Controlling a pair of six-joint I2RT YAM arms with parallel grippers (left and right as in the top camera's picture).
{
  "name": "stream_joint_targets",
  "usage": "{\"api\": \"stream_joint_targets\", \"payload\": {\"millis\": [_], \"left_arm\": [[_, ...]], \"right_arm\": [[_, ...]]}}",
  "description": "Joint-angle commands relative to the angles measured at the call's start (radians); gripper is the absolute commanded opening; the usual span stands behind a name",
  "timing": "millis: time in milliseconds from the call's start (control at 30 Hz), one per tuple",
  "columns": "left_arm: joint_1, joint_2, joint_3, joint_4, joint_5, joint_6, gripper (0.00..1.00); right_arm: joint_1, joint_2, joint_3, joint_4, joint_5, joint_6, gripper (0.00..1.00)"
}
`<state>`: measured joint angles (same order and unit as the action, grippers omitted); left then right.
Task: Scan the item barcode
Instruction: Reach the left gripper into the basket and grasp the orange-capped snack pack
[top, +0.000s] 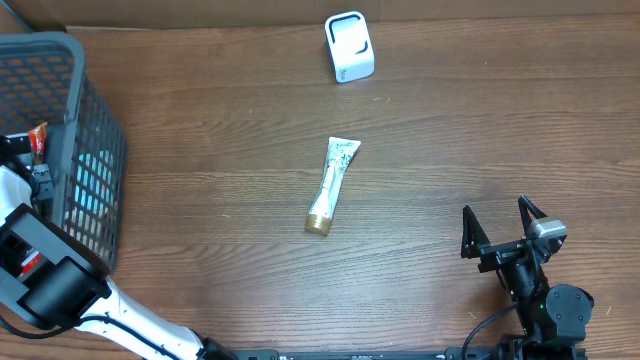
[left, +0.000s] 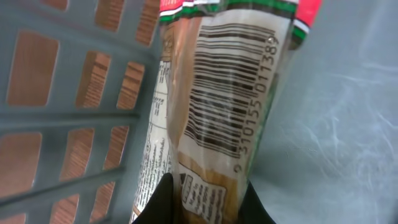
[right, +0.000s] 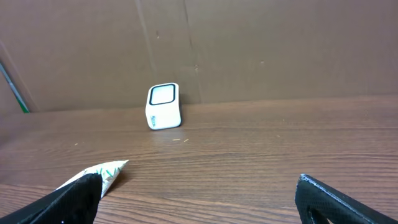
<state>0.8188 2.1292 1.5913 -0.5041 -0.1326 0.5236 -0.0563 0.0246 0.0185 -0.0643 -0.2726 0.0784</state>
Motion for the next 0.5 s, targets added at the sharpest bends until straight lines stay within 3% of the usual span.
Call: {"api": "stream_joint_targets", "payload": {"millis": [0, 267, 467], "left_arm": [[-0.002, 0.070, -0.035, -0.073, 0.170, -0.113, 0.04], [-0.002, -0.051, 0.185, -0.180, 0.192, -0.213, 0.04], [-0.003, -0.200, 0.341, -0.210, 0.318, -0.275, 0.04]], "right_arm": [[0.005, -0.002, -0.009, 0.005, 0.009, -0.001, 1.00], [0.005, -0.002, -0.009, 0.005, 0.009, -0.001, 1.00], [0.005, -0.002, -0.009, 0.005, 0.009, -0.001, 1.00]]}}
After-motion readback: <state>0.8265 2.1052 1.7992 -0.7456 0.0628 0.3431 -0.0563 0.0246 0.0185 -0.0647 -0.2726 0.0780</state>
